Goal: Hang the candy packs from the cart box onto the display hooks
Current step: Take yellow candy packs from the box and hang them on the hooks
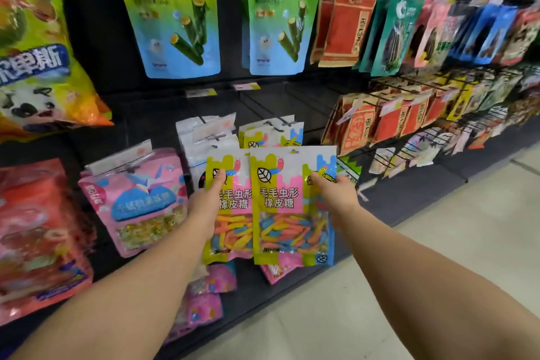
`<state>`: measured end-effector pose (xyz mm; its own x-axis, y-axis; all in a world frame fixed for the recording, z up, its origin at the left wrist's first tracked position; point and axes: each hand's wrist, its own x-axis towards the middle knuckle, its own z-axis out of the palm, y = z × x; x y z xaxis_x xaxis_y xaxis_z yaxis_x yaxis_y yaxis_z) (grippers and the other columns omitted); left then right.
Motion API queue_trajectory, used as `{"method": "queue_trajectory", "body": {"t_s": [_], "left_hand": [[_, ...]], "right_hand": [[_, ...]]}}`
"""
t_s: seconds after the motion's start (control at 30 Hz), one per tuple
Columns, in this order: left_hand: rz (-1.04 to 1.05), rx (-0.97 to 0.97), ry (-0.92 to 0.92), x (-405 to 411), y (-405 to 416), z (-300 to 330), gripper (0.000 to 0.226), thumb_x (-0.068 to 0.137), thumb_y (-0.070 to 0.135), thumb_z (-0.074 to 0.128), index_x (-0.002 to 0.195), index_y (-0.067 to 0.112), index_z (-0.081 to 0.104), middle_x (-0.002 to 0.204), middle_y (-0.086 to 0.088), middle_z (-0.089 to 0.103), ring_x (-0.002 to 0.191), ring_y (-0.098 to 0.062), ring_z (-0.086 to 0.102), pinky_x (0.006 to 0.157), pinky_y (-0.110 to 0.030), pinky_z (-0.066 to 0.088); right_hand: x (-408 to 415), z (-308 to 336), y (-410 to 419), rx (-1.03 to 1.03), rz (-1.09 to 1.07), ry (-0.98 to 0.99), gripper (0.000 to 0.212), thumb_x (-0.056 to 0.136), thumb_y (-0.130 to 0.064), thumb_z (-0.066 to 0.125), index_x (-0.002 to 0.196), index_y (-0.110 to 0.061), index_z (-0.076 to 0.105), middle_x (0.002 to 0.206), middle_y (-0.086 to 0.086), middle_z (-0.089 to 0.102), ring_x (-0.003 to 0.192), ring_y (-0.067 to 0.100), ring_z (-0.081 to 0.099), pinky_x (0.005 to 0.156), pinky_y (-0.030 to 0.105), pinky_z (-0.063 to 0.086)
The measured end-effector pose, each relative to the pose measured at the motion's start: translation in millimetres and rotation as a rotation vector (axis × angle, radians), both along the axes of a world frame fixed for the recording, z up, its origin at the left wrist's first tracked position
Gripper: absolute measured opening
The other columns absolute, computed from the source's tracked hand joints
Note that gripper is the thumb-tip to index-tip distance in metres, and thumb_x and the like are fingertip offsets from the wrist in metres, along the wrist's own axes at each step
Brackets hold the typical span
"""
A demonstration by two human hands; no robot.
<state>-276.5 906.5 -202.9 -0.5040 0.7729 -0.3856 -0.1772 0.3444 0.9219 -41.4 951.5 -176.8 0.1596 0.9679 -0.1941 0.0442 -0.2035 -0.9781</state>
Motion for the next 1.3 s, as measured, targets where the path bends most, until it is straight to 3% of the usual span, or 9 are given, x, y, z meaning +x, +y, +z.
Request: {"method": "queue_trajectory", "body": {"t_s": [0.27, 0.43, 0.57, 0.63, 0.73, 0.87, 1.0, 1.13, 1.3], "left_hand": [[0.193, -0.015, 0.013, -23, 5, -16, 0.091, 0.087, 0.07, 0.057, 0.151, 0.007, 0.041, 0.154, -0.014, 0.043, 0.141, -0.035, 0.041, 0.111, -0.048, 0.035], [0.346, -0.033, 0.024, -23, 6, -19, 0.09, 0.086, 0.071, 0.057, 0.148, 0.006, 0.045, 0.149, -0.01, 0.048, 0.139, -0.034, 0.043, 0.108, -0.046, 0.037], [0.452, -0.034, -0.004, -12, 4, -25, 0.07, 0.08, 0.073, 0.065, 0.124, 0.019, 0.065, 0.119, 0.002, 0.065, 0.106, -0.025, 0.062, 0.092, -0.038, 0.046], [0.524, -0.004, 0.026, -3, 4, -27, 0.046, 0.089, 0.059, 0.064, 0.119, 0.025, 0.063, 0.115, 0.002, 0.064, 0.105, -0.022, 0.06, 0.09, -0.038, 0.046], [0.543, 0.004, 0.013, 16, 4, -26, 0.053, 0.09, 0.059, 0.064, 0.127, 0.022, 0.064, 0.12, -0.001, 0.067, 0.105, -0.023, 0.064, 0.085, -0.037, 0.051], [0.547, 0.044, -0.068, 42, 5, -20, 0.039, 0.095, 0.052, 0.061, 0.121, 0.024, 0.064, 0.107, -0.001, 0.073, 0.091, -0.019, 0.071, 0.065, -0.031, 0.055], [0.535, 0.038, -0.057, 59, 15, -14, 0.063, 0.084, 0.066, 0.066, 0.127, 0.02, 0.065, 0.114, -0.002, 0.073, 0.101, -0.022, 0.07, 0.084, -0.039, 0.057], [0.534, 0.035, -0.016, 65, 26, -20, 0.126, 0.034, 0.095, 0.069, 0.135, 0.02, 0.062, 0.132, -0.001, 0.066, 0.121, -0.025, 0.062, 0.108, -0.051, 0.046], [0.463, -0.035, -0.01, 91, 46, -4, 0.089, 0.078, 0.074, 0.064, 0.14, 0.011, 0.057, 0.139, -0.006, 0.06, 0.126, -0.026, 0.056, 0.103, -0.04, 0.045]], "right_hand": [[-24, -8, 51, -0.069, 0.114, 0.04, 0.018, 0.093, -0.03, 0.067, 0.089, -0.016, 0.057, 0.084, -0.002, 0.063, 0.078, 0.018, 0.062, 0.086, 0.043, 0.055], [-17, -16, 93, -0.097, 0.154, 0.042, 0.024, 0.093, -0.034, 0.066, 0.1, -0.012, 0.062, 0.093, 0.005, 0.07, 0.081, 0.02, 0.068, 0.075, 0.038, 0.057], [-10, -20, 130, -0.108, 0.203, 0.036, 0.022, 0.089, -0.035, 0.069, 0.083, -0.015, 0.062, 0.095, 0.013, 0.072, 0.079, 0.027, 0.068, 0.082, 0.05, 0.059], [-8, -20, 143, -0.13, 0.239, 0.062, 0.021, 0.09, -0.032, 0.068, 0.08, -0.016, 0.06, 0.088, 0.011, 0.07, 0.074, 0.024, 0.066, 0.078, 0.044, 0.058], [-9, -22, 158, -0.124, 0.286, 0.065, 0.02, 0.093, -0.031, 0.066, 0.08, -0.017, 0.058, 0.079, 0.003, 0.064, 0.066, 0.017, 0.061, 0.066, 0.034, 0.053], [-7, -26, 168, -0.135, 0.349, 0.034, 0.02, 0.093, -0.033, 0.064, 0.08, -0.02, 0.058, 0.082, 0.003, 0.065, 0.076, 0.02, 0.063, 0.078, 0.04, 0.054], [-6, -25, 176, -0.156, 0.391, 0.015, 0.02, 0.093, -0.036, 0.064, 0.082, -0.02, 0.058, 0.084, 0.002, 0.066, 0.081, 0.022, 0.065, 0.083, 0.041, 0.056], [-10, -25, 185, -0.137, 0.404, -0.099, 0.039, 0.094, -0.042, 0.06, 0.11, -0.007, 0.06, 0.093, 0.006, 0.064, 0.081, 0.022, 0.06, 0.078, 0.039, 0.051], [-2, -24, 191, -0.054, 0.327, -0.342, 0.048, 0.092, -0.042, 0.063, 0.123, -0.007, 0.05, 0.124, 0.016, 0.057, 0.099, 0.032, 0.06, 0.082, 0.038, 0.049]]}}
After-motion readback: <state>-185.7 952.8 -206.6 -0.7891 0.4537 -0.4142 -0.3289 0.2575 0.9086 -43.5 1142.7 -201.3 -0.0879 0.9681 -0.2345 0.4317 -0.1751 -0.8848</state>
